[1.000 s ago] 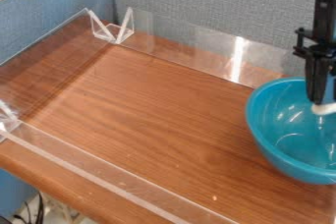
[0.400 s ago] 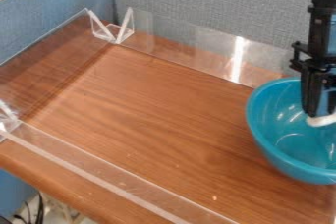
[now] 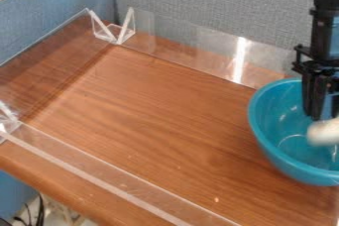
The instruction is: Put the mushroom in the blue bowl
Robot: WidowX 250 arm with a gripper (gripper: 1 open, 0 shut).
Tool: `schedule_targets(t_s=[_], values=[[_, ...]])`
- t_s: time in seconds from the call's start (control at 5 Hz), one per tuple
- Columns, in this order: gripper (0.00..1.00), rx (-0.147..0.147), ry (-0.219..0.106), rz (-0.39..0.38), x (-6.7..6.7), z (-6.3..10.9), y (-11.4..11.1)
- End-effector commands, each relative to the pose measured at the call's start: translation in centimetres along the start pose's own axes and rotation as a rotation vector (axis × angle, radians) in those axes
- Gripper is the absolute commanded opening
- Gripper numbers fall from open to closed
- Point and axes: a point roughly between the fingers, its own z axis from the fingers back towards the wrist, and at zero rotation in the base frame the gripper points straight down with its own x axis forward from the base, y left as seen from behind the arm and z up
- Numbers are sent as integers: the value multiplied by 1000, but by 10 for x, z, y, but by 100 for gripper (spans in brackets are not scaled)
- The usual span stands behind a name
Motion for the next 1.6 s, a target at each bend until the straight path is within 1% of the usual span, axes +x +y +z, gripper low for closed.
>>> schedule_targets(t_s=[0.0, 0.2, 0.4, 0.6, 0.8, 1.2, 1.4], values=[[100, 20, -46, 8, -4, 16, 2], [100, 27, -40, 46, -13, 18, 7], [100, 52, -42, 90, -26, 26, 13], [100, 58, -47, 109, -29, 31, 15], [100, 71, -53, 134, -34, 36, 16], [100, 108, -61, 186, -46, 50, 17], [100, 135, -67, 227, -59, 60, 19]])
